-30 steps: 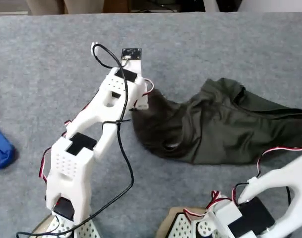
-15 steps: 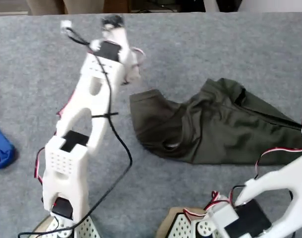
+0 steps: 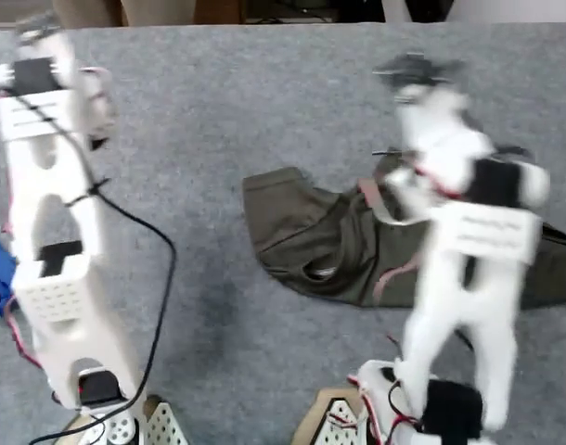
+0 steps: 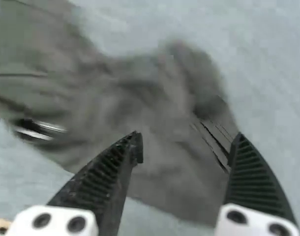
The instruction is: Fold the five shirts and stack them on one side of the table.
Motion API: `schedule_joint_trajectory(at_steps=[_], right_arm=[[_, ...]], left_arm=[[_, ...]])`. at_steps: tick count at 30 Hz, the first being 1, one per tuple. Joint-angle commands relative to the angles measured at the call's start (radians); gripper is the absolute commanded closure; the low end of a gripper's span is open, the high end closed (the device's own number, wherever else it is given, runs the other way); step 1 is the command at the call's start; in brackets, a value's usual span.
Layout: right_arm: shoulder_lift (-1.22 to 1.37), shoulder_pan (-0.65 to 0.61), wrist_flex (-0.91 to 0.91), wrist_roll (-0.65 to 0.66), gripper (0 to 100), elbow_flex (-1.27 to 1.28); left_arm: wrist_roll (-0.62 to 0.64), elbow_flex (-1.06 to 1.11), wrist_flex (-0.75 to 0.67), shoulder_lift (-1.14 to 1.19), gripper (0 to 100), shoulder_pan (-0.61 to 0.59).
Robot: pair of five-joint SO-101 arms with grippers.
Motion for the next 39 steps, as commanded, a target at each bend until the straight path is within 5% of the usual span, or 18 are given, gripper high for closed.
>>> schedule_joint_trajectory(at_steps=[1, 6, 15, 32, 39], right_arm=[[0.082, -0.255, -0.055, -0.071, 71.7, -0.045], [0.275, -0.414, -0.212, -0.155, 71.7, -0.05], [0.671, -0.496, -0.35, -0.307, 71.7, -0.193], [1.305, -0.547, -0.008, -0.374, 71.9, -0.984], [1.541, -0.539, 0.172, -0.374, 86.1, -1.293]], left_arm=[[-0.011, -0.038, 0.011, -0.015, 98, -0.153], [-0.049, 0.048, 0.011, -0.015, 98, -0.313], [-0.069, 0.192, 0.011, -0.015, 98, -0.466], [-0.069, 0.354, 0.008, -0.007, 98, -0.483], [-0.069, 0.356, 0.008, -0.007, 98, -0.483]])
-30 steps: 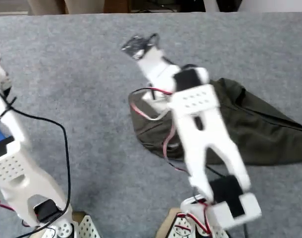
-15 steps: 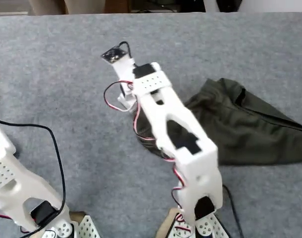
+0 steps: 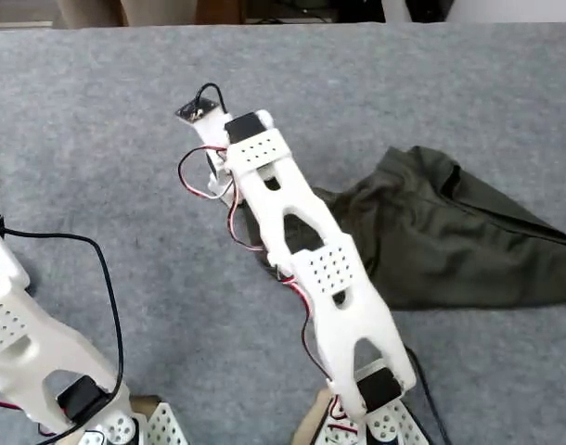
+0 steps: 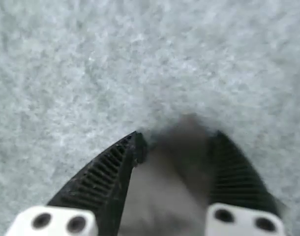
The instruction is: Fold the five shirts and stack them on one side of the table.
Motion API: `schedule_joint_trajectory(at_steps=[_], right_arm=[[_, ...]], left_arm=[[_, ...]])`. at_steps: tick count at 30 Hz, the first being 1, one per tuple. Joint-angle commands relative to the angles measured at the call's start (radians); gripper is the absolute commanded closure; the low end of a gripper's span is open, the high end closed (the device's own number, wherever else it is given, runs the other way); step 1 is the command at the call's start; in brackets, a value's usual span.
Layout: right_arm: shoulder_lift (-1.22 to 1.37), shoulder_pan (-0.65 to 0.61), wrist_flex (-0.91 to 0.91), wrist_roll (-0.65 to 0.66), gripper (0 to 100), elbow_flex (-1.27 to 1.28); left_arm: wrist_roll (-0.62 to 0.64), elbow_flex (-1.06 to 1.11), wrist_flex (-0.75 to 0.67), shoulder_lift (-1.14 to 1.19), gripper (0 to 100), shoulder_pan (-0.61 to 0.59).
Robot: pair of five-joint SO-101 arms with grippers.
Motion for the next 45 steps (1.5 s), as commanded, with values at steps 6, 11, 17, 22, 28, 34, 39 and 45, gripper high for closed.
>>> schedule_joint_trajectory(at_steps=[6, 11, 17, 22, 28, 34, 39, 45], right_arm=[[0.191, 0.013, 0.166, -0.008, 88.5, -0.364], [0.219, 0.03, 0.186, -0.003, 90.3, -0.43], [0.153, 0.042, 0.189, 0.002, 99.2, -0.495], [-0.041, -0.008, 0.19, 0.092, 99.4, -0.493], [-0.311, -0.148, 0.181, 0.147, 99.4, -0.496], [-0.539, -0.271, -0.006, 0.19, 99.4, -0.495], [-0.671, -0.358, -0.256, 0.273, 99.4, -0.495], [-0.779, -0.452, -0.443, 0.404, 99.5, -0.493]], left_arm=[[-0.008, 0.0, 0.008, -0.005, 98, 0.005], [-0.008, 0.0, 0.008, -0.005, 98, 0.005], [-0.008, 0.0, 0.008, -0.005, 98, 0.005], [-0.008, 0.0, 0.008, -0.004, 98, 0.002], [-0.008, 0.0, 0.008, -0.004, 98, -0.009], [-0.008, -0.008, 0.008, -0.004, 98, -0.071], [-0.008, -0.008, 0.008, -0.004, 98, -0.115], [-0.008, -0.002, 0.008, -0.012, 98, -0.16]])
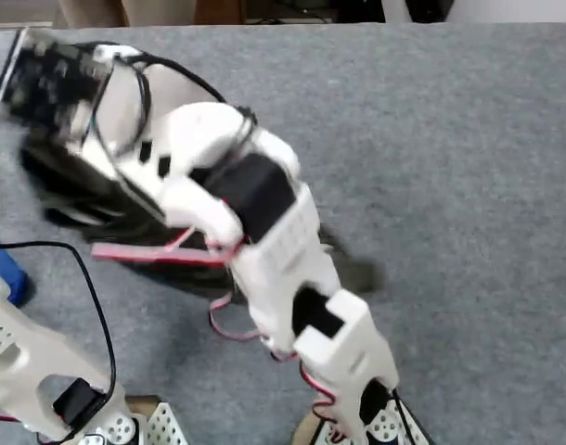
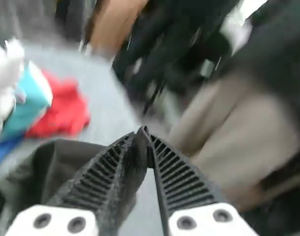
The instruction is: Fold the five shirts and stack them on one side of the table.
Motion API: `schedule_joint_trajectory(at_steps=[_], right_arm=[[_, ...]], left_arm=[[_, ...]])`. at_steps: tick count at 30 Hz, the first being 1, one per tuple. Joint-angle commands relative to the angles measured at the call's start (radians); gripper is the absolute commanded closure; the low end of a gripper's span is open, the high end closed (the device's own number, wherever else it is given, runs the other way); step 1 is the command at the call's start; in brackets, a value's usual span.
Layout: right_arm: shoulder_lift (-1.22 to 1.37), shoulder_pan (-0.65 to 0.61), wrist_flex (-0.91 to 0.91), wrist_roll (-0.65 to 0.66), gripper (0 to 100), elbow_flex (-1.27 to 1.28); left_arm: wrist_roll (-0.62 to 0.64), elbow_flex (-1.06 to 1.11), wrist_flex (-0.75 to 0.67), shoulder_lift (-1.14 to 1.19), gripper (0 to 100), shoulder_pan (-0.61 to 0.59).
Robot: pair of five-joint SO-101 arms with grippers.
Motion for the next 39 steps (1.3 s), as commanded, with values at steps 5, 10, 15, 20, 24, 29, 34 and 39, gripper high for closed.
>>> schedule_joint_trajectory(at_steps=[5, 10, 15, 20, 24, 29, 34, 39], right_arm=[[-0.131, 0.077, -0.08, 0.091, 99.5, -0.045], [-0.136, 0.311, -0.015, -0.011, 99.5, -0.058], [-0.13, 0.567, 0.137, -0.066, 99.5, -0.048], [-0.11, 0.771, 0.351, -0.063, 99.4, -0.039], [-0.024, 0.964, 0.471, 0.034, 99.4, 0.018], [0.168, 1.178, 0.496, 0.15, 99.4, 0.104], [0.387, 1.297, 0.496, 0.167, 99.5, 0.067], [0.588, 1.314, 0.511, 0.097, 99.5, -0.022]], left_arm=[[-0.008, 0.0, 0.008, -0.012, 98, -0.034], [-0.008, 0.0, 0.009, -0.013, 98, -0.034], [-0.008, 0.0, 0.009, -0.013, 98, -0.029], [-0.008, 0.0, 0.009, -0.013, 98, 0.006], [-0.008, 0.0, 0.009, -0.013, 98, 0.074], [-0.006, 0.0, 0.011, -0.013, 98, 0.221], [-0.005, -0.015, 0.011, -0.013, 98, 0.439], [0.002, -0.118, 0.011, -0.01, 95, 0.707]])
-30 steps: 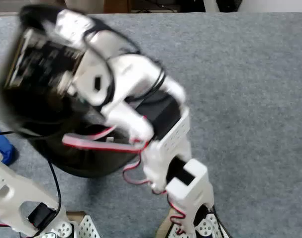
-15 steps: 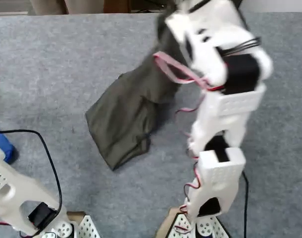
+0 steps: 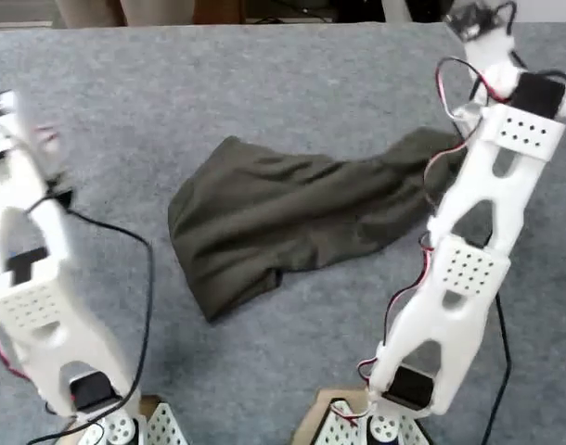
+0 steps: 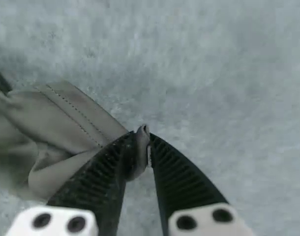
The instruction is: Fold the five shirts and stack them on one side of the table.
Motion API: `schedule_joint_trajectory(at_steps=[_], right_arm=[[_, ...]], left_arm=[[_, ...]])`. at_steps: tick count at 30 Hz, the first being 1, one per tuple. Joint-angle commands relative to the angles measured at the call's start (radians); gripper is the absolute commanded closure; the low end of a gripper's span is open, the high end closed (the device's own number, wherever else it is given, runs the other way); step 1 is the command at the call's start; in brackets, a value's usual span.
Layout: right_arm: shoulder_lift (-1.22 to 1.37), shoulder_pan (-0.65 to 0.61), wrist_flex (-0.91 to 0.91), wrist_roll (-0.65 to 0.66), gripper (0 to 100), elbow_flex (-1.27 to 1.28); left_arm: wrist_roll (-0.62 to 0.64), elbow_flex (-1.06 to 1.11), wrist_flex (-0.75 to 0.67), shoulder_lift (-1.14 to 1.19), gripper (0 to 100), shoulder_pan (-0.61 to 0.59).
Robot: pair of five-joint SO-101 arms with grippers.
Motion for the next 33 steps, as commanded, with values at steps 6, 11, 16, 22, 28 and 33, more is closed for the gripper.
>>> schedule_joint_trajectory(at_steps=[6, 11, 16, 22, 28, 33], right_arm=[[0.3, -0.042, -0.028, -0.118, 99.5, -0.213], [0.386, -0.068, -0.114, -0.192, 99.5, -0.211], [0.42, -0.067, -0.152, -0.221, 99.5, -0.211], [0.423, -0.065, -0.169, -0.221, 99.5, -0.211], [0.423, -0.067, -0.17, -0.221, 99.5, -0.211], [0.423, -0.068, -0.172, -0.221, 99.5, -0.211]], left_arm=[[0.146, -0.261, -0.074, 0.013, 77, 0.347], [0.226, -0.318, -0.267, 0.133, 77, 0.431], [0.23, -0.387, -0.345, 0.285, 77, 0.506], [0.324, -0.529, -0.456, 0.478, 77, 0.514], [0.325, -0.677, -0.453, 0.619, 77, 0.511], [0.327, -0.692, -0.44, 0.674, 79, 0.516]])
